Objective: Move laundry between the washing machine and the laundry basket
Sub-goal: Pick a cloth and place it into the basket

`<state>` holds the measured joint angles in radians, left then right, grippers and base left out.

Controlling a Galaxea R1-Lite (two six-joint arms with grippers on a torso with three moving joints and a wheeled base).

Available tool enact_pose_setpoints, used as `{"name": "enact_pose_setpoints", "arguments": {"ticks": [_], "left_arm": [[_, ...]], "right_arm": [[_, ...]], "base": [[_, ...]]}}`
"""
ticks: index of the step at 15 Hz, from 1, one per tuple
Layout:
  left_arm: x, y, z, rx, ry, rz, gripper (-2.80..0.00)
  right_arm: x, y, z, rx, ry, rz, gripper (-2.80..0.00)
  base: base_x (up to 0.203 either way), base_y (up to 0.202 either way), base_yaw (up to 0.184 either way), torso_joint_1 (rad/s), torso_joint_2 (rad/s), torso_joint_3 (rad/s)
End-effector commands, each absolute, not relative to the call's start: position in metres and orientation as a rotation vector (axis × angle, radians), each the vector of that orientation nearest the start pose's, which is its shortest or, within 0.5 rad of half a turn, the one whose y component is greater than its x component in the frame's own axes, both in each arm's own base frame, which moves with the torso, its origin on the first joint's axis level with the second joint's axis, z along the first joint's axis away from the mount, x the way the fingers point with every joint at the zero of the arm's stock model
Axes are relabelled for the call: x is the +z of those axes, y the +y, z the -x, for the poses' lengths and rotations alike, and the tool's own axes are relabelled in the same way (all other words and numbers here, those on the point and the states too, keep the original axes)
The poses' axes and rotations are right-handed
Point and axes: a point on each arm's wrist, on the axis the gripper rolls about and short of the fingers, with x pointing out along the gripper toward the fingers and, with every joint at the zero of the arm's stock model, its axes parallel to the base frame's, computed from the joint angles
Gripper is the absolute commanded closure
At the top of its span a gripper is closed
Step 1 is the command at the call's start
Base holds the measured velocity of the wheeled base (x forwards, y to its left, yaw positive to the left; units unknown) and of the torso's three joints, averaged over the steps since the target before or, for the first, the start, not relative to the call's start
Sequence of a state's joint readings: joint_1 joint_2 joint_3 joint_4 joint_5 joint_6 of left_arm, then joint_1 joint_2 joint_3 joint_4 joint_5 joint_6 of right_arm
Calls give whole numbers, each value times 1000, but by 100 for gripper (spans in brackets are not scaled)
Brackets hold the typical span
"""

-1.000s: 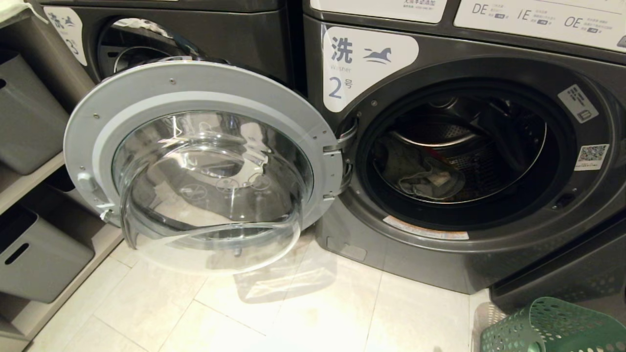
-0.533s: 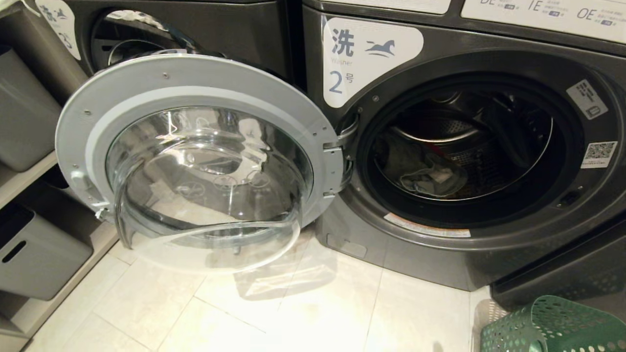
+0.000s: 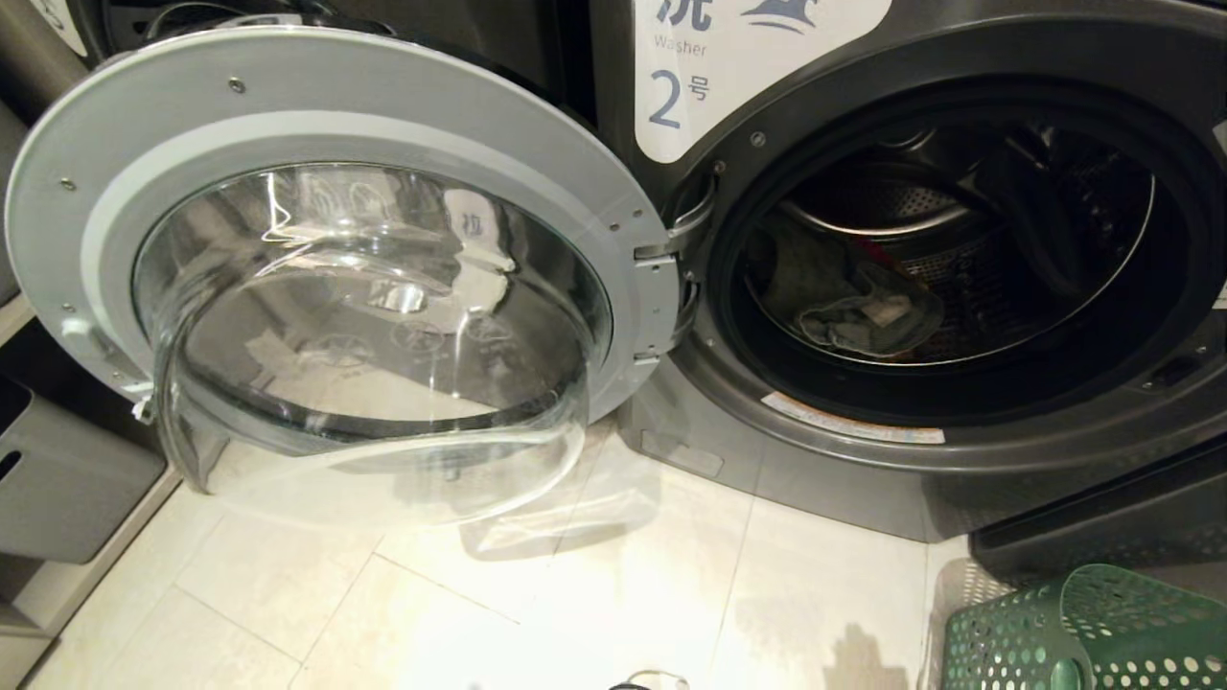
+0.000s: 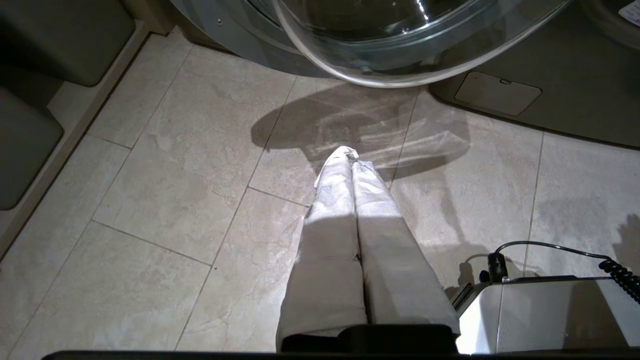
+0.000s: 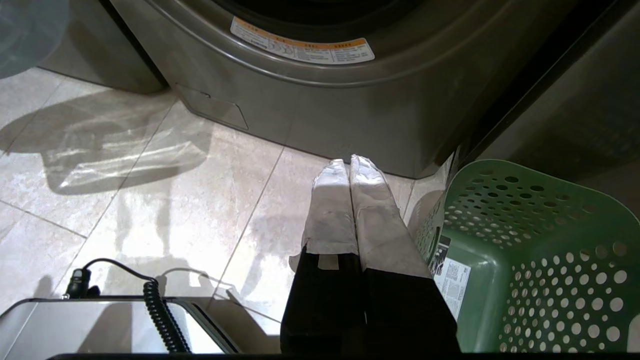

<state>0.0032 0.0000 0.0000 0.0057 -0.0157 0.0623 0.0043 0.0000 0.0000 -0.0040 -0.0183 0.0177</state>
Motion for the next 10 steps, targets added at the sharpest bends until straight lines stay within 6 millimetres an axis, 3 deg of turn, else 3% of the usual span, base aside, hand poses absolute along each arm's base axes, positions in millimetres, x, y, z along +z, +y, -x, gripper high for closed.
{"name": "enact_pose_setpoints", "arguments": {"ticks": [1, 10], "left_arm": [[75, 0, 23, -14, 7, -64, 0], [75, 0, 23, -13, 7, -63, 0]], "right_arm": [[76, -1, 23, -14, -5, -18, 0], [76, -1, 23, -15, -3, -18, 0]], "base": [[0, 0, 0, 10, 2, -195], [0, 0, 0, 3, 1, -188]]}}
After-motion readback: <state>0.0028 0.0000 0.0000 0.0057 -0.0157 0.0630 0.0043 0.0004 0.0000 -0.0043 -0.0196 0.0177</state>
